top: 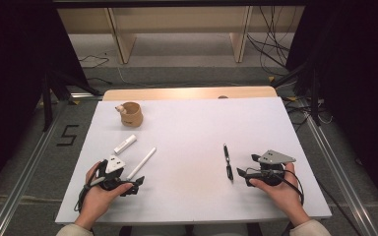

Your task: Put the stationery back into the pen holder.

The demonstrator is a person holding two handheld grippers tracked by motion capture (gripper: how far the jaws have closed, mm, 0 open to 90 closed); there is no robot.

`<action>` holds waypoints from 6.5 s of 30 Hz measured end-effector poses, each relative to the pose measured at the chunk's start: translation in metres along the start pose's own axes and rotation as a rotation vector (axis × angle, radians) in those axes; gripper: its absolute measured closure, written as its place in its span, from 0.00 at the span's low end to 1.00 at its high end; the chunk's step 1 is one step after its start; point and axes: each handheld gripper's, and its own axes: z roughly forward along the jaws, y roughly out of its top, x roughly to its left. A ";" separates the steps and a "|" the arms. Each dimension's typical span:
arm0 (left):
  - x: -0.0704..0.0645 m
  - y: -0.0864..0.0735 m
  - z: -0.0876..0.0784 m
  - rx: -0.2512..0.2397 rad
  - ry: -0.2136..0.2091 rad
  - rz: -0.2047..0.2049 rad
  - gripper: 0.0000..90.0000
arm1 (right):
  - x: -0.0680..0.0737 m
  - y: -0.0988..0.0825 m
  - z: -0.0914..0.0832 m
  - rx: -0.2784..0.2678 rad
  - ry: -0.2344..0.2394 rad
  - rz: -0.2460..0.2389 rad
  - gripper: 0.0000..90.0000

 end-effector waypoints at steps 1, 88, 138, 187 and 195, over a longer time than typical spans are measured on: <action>0.001 0.000 0.000 0.003 0.006 -0.003 0.06 | 0.000 0.000 0.000 -0.001 -0.001 -0.003 0.25; 0.014 0.055 0.055 0.347 -0.033 -0.006 0.79 | 0.001 0.000 0.000 0.001 0.005 -0.012 0.25; 0.008 0.059 0.049 0.222 -0.018 -0.059 0.88 | 0.005 0.008 0.000 -0.032 0.012 0.005 0.27; -0.072 0.088 0.060 -0.098 -0.200 -0.055 0.87 | 0.059 0.070 0.085 -0.090 0.153 0.111 0.29; -0.076 0.089 0.064 -0.099 -0.196 -0.040 0.87 | 0.061 0.077 0.091 -0.105 0.164 0.127 0.29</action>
